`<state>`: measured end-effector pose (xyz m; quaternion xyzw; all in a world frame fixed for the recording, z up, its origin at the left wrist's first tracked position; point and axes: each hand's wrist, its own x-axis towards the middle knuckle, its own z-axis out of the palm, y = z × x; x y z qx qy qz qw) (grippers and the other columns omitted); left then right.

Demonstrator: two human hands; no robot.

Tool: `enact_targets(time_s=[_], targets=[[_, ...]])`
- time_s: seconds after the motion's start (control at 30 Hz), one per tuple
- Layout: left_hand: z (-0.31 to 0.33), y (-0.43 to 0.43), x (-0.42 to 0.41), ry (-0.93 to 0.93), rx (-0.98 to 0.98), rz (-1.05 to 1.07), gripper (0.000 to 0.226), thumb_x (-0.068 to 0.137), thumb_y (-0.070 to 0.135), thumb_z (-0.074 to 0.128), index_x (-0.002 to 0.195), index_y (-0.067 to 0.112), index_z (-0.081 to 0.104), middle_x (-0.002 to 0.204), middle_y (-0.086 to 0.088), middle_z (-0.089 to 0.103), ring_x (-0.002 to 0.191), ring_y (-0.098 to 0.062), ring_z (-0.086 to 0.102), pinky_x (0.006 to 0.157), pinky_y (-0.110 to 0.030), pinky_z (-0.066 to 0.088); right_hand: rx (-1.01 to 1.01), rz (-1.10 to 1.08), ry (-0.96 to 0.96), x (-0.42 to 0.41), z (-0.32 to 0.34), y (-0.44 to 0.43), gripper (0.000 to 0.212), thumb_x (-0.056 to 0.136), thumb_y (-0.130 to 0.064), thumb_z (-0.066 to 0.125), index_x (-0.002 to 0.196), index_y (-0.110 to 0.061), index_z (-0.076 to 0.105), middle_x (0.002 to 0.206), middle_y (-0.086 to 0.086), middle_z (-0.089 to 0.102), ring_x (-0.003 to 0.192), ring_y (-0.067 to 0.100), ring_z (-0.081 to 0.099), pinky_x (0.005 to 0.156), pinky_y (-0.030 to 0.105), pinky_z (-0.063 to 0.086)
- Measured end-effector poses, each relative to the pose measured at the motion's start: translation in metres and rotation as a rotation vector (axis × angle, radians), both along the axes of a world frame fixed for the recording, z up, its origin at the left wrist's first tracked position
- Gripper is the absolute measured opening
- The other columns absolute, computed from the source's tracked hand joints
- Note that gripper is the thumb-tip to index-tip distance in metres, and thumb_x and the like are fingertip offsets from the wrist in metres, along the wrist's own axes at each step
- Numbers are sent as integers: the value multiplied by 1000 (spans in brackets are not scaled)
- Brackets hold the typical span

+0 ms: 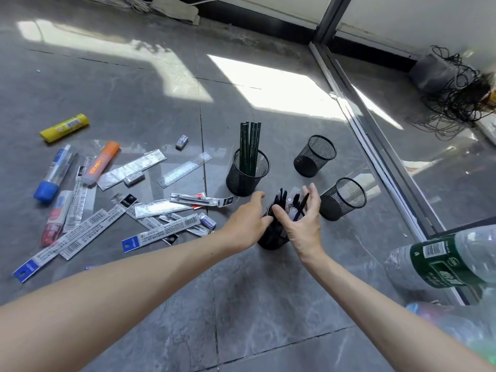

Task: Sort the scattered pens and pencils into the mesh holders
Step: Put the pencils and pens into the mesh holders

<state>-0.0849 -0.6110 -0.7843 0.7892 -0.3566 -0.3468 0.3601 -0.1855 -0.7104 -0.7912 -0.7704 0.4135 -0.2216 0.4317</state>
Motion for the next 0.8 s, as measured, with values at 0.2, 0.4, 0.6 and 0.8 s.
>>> enact_targets(time_s=[0.2, 0.4, 0.6, 0.8], targets=[[-3, -6, -7, -24, 55, 40, 58, 94, 21, 47, 144, 14, 18, 113, -20, 59, 104, -34, 57, 90, -38, 45, 4, 88, 30, -9, -4, -5, 79, 77, -38, 74, 143, -17, 34, 134, -12, 46, 125, -3, 40, 95, -1, 26], [-1, -10, -7, -198, -116, 84, 53, 93, 19, 44, 143, 26, 27, 110, -10, 53, 102, -29, 53, 86, -41, 45, -371, 31, 4, -25, -7, -2, 65, 80, -55, 56, 129, -13, 46, 115, -6, 46, 104, 10, 43, 96, 24, 32], [3, -18, -16, -604, -245, -38, 38, 91, 21, 52, 129, 25, 51, 123, -5, 40, 109, -26, 38, 78, -31, 31, -410, 59, -50, -26, -2, -9, 29, 74, -4, 76, 89, -15, 53, 84, 1, 53, 64, 4, 48, 63, 8, 37], [0, -14, -22, -659, -136, -101, 70, 83, 7, 45, 146, 27, 22, 145, -3, 21, 127, -19, 15, 100, -32, 15, -399, -96, -94, -34, -3, -6, 37, 75, 4, 71, 101, -16, 53, 79, -5, 53, 67, 2, 53, 68, 10, 44]])
